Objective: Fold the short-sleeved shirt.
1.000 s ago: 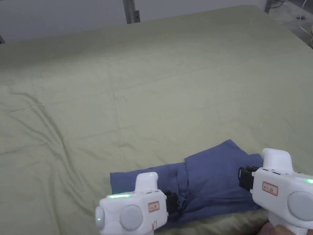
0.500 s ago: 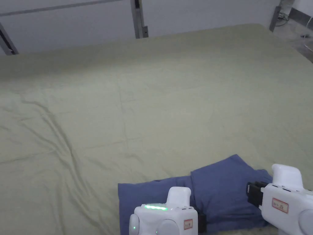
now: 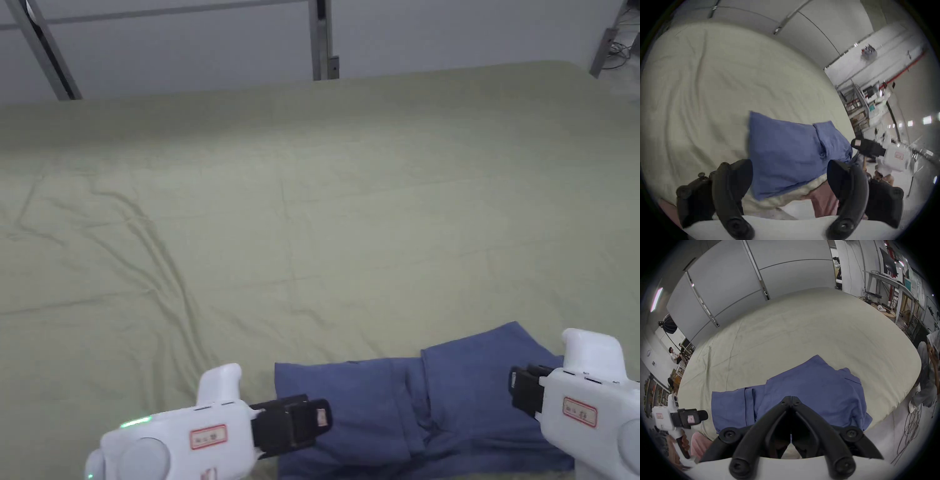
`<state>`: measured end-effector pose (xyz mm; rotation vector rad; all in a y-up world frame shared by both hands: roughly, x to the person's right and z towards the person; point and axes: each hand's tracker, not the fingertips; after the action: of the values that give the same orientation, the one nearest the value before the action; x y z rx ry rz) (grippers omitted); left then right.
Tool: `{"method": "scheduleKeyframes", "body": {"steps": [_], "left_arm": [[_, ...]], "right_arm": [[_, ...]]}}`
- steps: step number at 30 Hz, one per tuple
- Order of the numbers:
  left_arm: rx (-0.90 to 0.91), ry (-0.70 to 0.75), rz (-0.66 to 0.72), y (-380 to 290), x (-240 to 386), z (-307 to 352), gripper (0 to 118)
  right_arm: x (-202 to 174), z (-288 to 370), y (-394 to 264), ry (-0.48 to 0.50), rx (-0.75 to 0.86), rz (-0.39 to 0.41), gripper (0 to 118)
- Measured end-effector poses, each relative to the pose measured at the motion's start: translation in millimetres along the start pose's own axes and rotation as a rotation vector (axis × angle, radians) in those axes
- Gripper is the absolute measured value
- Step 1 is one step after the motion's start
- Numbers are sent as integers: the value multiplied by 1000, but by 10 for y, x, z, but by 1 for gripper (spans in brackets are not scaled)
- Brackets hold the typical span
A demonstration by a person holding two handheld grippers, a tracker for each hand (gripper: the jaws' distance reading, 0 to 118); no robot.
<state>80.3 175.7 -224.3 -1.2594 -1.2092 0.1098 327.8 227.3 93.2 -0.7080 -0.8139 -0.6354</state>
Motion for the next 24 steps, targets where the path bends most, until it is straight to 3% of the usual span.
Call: {"method": "scheduleKeyframes", "body": {"steps": [6,10,11,12,13,14,15,17,24], "left_arm": [[-21,-220,267,18,-603,-392,94],[-15,-348,300,35,-792,-558,93],[-32,-319,313,39,-700,-529,93],[-45,-320,313,53,-672,-553,89],[-56,-318,282,56,-649,-580,70],[-89,-243,229,59,-617,-623,33],[-130,-130,161,44,-592,-683,15],[-107,-256,215,56,-670,-605,15],[-149,-180,58,205,-718,-232,15]], "right_arm": [[-148,-99,17,6,-26,36,0],[-224,-126,52,12,-36,57,0],[-237,-132,61,11,-37,65,0],[-249,-142,68,11,-39,73,0],[-256,-154,74,9,-41,75,0],[-259,-167,83,9,-43,78,0],[-264,-181,88,9,-47,80,0],[-275,-199,92,5,-54,82,0],[-321,-221,99,3,-62,67,0]]}}
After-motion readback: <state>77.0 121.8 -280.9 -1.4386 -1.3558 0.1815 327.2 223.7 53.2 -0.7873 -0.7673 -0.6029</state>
